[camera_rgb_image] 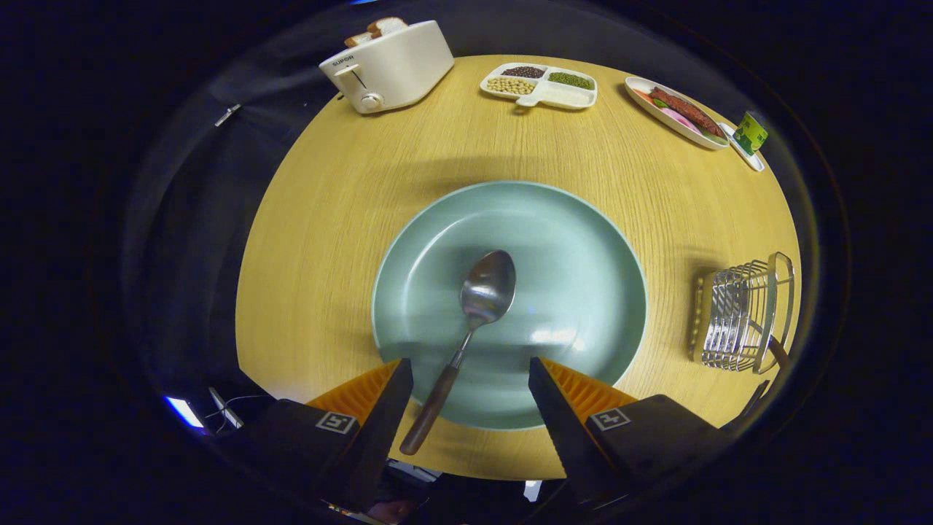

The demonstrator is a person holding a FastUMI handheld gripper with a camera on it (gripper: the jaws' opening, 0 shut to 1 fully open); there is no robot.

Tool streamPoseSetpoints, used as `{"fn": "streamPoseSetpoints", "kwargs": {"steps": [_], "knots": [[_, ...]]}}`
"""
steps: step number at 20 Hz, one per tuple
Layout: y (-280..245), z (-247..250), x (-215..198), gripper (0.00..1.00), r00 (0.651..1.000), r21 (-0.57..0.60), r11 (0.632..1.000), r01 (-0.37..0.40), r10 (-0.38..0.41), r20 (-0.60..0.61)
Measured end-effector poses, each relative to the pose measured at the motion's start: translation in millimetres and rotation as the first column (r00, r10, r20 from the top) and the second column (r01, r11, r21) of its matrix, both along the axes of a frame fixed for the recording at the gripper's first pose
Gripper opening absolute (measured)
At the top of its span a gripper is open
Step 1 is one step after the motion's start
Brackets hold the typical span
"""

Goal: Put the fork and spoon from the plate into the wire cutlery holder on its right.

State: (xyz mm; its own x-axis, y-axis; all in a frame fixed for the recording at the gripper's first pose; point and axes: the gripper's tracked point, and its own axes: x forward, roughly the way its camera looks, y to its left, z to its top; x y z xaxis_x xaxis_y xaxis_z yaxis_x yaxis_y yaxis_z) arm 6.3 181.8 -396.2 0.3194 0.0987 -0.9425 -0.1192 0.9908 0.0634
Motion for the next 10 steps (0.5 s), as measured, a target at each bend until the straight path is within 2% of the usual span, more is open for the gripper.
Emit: {"fn": "streamPoseSetpoints", "kwargs": {"steps": [5, 7, 9, 10], "knots": [[-3, -17, 0, 0.99, 0.998, -0.015, 0.999, 0.033, -0.033, -0.054], [-1, -19, 6, 0.96, 0.998, -0.02, 0.999, 0.043, -0.044, -0.049], [0, -23, 2, 0.77, 0.996, -0.028, 0.999, 0.034, -0.036, -0.076], [-2, -22, 0, 0.61, 0.997, -0.036, 0.999, 0.027, -0.03, -0.069]]}}
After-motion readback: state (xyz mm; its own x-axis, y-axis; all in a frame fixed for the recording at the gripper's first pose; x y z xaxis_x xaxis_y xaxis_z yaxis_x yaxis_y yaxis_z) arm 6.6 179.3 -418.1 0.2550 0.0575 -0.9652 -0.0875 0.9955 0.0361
